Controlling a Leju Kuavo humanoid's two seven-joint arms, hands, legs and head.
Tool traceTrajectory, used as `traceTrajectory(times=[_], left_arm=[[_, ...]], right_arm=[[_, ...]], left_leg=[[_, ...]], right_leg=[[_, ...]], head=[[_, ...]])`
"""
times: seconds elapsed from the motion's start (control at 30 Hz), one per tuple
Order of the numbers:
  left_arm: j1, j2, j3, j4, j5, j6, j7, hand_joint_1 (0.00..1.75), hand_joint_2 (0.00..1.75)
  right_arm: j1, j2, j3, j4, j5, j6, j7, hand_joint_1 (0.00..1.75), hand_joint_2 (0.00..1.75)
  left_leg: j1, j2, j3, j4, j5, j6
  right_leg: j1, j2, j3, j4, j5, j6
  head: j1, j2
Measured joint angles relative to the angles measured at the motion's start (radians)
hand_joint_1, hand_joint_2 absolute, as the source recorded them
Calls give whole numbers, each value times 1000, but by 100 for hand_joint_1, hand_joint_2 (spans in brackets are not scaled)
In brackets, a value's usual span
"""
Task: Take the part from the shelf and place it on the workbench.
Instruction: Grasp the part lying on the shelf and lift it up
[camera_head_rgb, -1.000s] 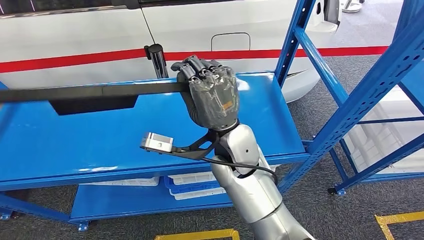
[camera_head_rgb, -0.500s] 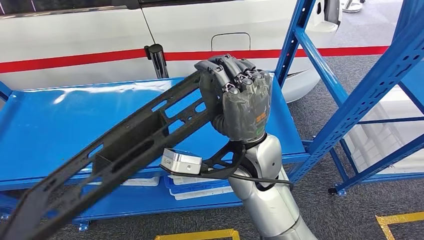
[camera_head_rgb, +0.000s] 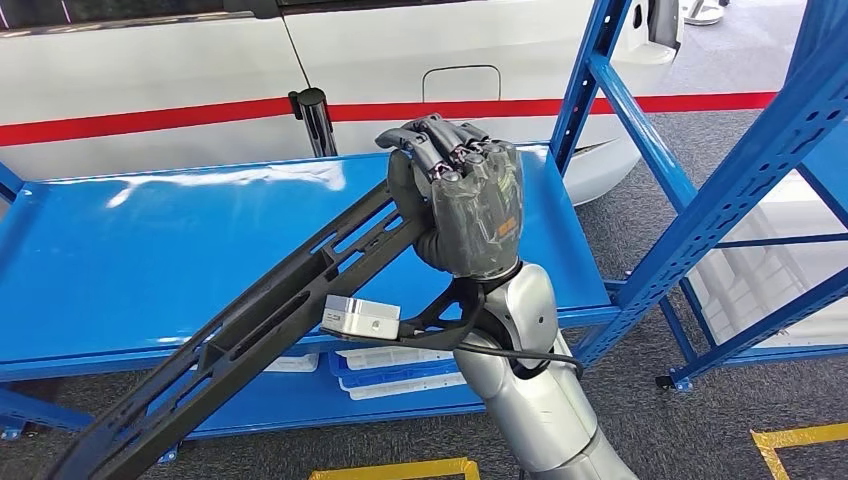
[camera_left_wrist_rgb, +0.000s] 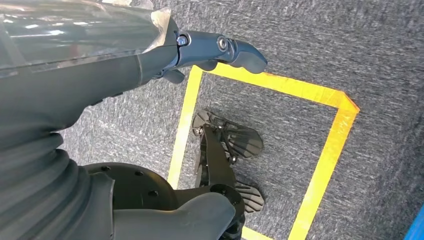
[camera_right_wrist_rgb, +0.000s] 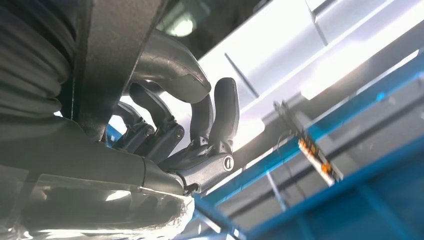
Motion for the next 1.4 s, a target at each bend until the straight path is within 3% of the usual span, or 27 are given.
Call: traceTrajectory(times=[0.43,0.57,0.67,0.73,0.8,0.83,0.87,0.9,0.97,1.03,1.1,1.17,1.23,1.33,1.37,1.4], left_arm=[[-1,0,2,0,-4,15,66,0,175],[-1,0,4,0,-2,10,66,0,175],[-1,-2,8,0,1,-2,67,0,175],[-1,-4,10,0,2,-13,68,0,175],[0,-4,14,0,1,-20,68,0,175],[1,-4,16,0,-1,-21,68,0,175],[1,-4,17,0,-4,-21,68,0,175],[2,-4,17,0,-6,-20,68,0,175],[2,-5,17,0,-10,-19,69,0,175],[1,-5,17,-1,-11,-19,68,0,175],[0,-5,17,-1,-14,-19,68,0,175],[0,-6,17,-2,-16,-20,68,0,175],[0,-7,17,-2,-18,-22,66,0,175],[0,-7,17,-2,-18,-27,65,0,175],[0,-7,18,-2,-18,-27,65,0,175],[1,-7,18,-2,-18,-28,65,0,175]], right_arm=[[-15,-4,15,31,-53,47,0,175,175],[-18,-5,18,39,-57,49,0,175,175],[-21,-7,19,42,-67,44,0,175,175],[-21,-12,19,43,-82,34,-1,175,175],[-19,-22,16,49,-100,21,-4,175,175],[-17,-28,13,52,-107,16,-6,175,175],[-16,-34,10,56,-112,12,-8,175,175],[-16,-39,8,60,-116,9,-9,175,175],[-18,-46,6,64,-118,7,-9,175,175],[-20,-49,4,64,-120,6,-10,175,175],[-21,-49,2,64,-122,4,-10,175,175],[-22,-49,0,64,-123,3,-10,175,175],[-24,-49,0,64,-125,3,-10,175,175],[-25,-49,0,64,-128,3,-10,175,175],[-25,-49,0,64,-128,3,-10,175,175],[-24,-49,0,64,-128,3,-10,175,175]], left_leg=[[-1,0,-5,11,-5,8],[-2,0,-11,22,-5,19],[1,3,-6,7,16,35],[5,7,-4,-5,30,43],[3,7,-10,-5,34,46],[3,7,-12,-4,35,46],[3,7,-14,-2,36,45],[3,6,-16,2,36,44],[3,5,-23,14,32,39],[1,5,-34,26,30,28],[1,3,-41,33,32,19],[6,0,-49,45,22,10],[11,-2,-74,105,-32,1],[13,-2,-140,283,-137,-8],[13,-2,-146,312,-145,-9],[13,-2,-134,307,-132,-8]], right_leg=[[-3,0,0,0,1,2],[-4,0,1,-1,6,11],[-1,-1,-4,8,-1,21],[1,-2,-38,93,-56,14],[0,-2,-85,232,-120,7],[-2,-2,-96,276,-136,10],[-3,-3,-89,283,-136,17],[-5,-3,-61,247,-122,26],[-10,-4,27,109,-89,40],[-4,-3,77,30,-77,37],[1,0,74,26,-77,29],[-6,0,67,21,-73,17],[-10,-2,59,17,-64,1],[-3,-5,37,19,-49,-18],[-1,-6,29,19,-44,-20],[0,-6,21,20,-38,-21]], head=[[0,0],[0,0],[0,0],[2,0],[4,0],[4,0],[4,0],[5,0],[4,0],[4,0],[3,0],[2,0],[-1,0],[-4,0],[-4,0],[-4,0]])
